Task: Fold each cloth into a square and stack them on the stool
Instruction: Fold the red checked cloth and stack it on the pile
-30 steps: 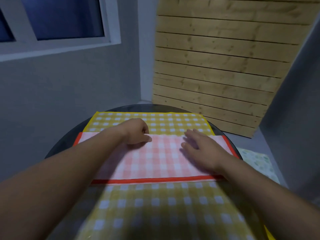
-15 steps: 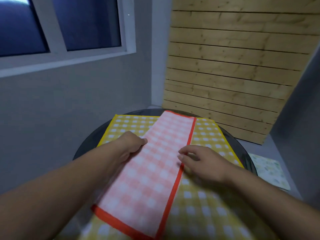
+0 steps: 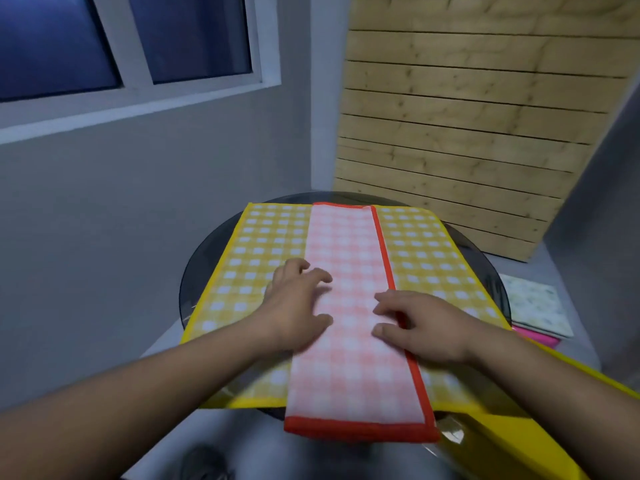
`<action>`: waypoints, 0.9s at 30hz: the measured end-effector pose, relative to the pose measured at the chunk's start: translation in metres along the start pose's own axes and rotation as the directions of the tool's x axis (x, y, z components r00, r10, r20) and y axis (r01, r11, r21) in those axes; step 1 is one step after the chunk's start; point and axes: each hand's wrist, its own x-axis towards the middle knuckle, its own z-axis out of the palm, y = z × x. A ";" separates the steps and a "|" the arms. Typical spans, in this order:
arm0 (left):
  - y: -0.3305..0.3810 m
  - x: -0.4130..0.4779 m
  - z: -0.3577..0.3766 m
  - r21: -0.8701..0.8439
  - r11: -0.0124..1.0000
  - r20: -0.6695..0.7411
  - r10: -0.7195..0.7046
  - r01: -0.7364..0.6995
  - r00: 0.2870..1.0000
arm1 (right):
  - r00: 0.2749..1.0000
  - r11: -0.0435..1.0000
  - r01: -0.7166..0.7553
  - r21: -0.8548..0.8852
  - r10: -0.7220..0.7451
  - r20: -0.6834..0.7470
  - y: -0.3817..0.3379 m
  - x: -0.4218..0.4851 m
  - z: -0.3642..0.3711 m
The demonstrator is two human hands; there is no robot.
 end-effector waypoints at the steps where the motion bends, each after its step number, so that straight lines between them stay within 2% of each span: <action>1: 0.002 -0.006 -0.004 0.060 0.994 0.040 0.094 -0.096 0.995 | 1.000 1.000 0.005 0.007 -0.005 -0.008 0.001 -0.002 0.002; 4: 0.008 -0.027 -0.012 0.043 0.940 0.211 0.322 -0.338 0.923 | 0.999 0.999 0.036 0.036 -0.035 -0.033 -0.002 -0.010 0.005; 7: 0.011 -0.043 -0.012 0.027 0.909 0.303 0.388 -0.415 0.870 | 0.986 0.988 0.144 0.051 -0.138 -0.092 -0.018 -0.025 0.001; 10: 0.010 -0.057 -0.005 -0.071 0.903 0.320 0.423 -0.423 0.848 | 0.964 0.957 0.257 0.133 -0.245 -0.103 -0.037 -0.046 0.005; 13: 0.006 -0.068 0.001 -0.156 0.894 0.287 0.448 -0.420 0.847 | 0.954 0.946 0.300 0.122 -0.299 -0.027 -0.045 -0.062 0.018; 16: 0.001 -0.080 0.007 -0.145 0.901 0.269 0.435 -0.410 0.860 | 0.956 0.952 0.293 0.086 -0.294 0.003 -0.046 -0.071 0.032; 22: 0.001 -0.098 0.014 -0.106 0.909 0.231 0.417 -0.403 0.879 | 0.964 0.960 0.266 0.092 -0.262 -0.051 -0.051 -0.083 0.048; 27: -0.002 -0.101 0.017 -0.196 0.909 0.162 0.401 -0.368 0.902 | 0.964 0.961 0.258 0.096 -0.249 -0.094 -0.054 -0.083 0.051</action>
